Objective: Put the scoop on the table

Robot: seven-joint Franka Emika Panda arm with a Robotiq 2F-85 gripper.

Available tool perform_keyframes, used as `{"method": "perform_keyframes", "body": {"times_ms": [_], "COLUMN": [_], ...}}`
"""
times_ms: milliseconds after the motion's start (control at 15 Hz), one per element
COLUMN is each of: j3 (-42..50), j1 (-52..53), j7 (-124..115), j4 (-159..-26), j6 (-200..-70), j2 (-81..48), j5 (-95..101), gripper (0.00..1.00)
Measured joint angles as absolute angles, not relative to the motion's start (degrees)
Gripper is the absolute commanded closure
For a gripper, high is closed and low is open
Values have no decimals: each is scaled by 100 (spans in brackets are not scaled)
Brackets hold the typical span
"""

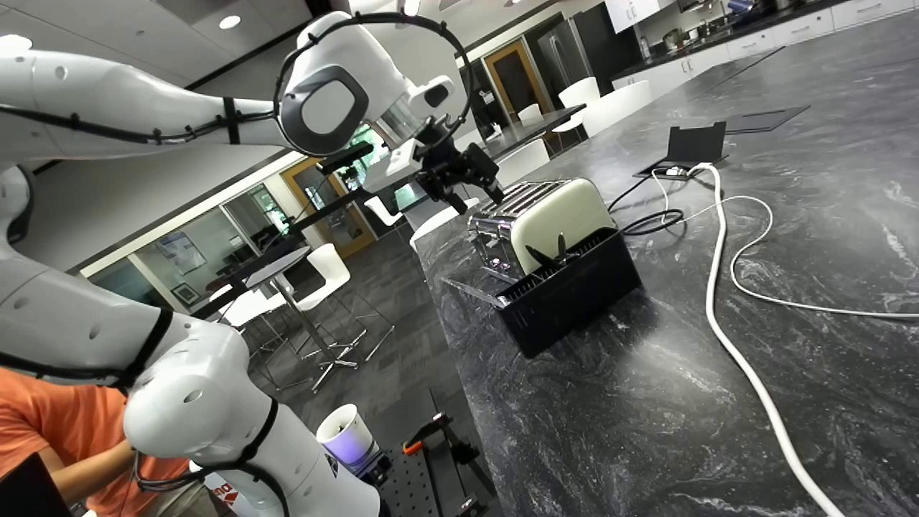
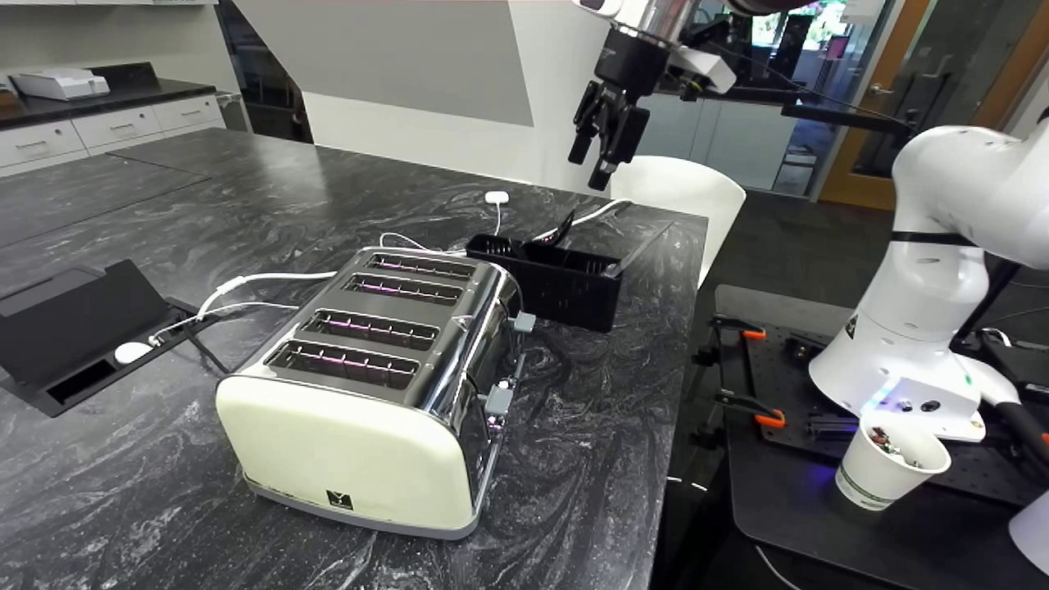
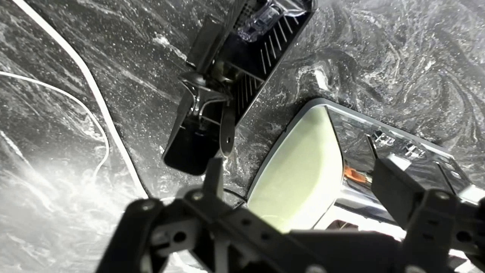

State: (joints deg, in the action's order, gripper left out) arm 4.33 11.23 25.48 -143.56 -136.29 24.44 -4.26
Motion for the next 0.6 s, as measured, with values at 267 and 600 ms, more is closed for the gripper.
{"method": "perform_keyframes", "body": {"times_ms": [267, 600], "j3": [428, 369], "j1": [1125, 1114], "j7": [2805, 2920], "j4": [-14217, -14031], "j6": [-14057, -14395], "j2": [1748, 1101], "j5": [-426, -426], "gripper": [0, 0]}}
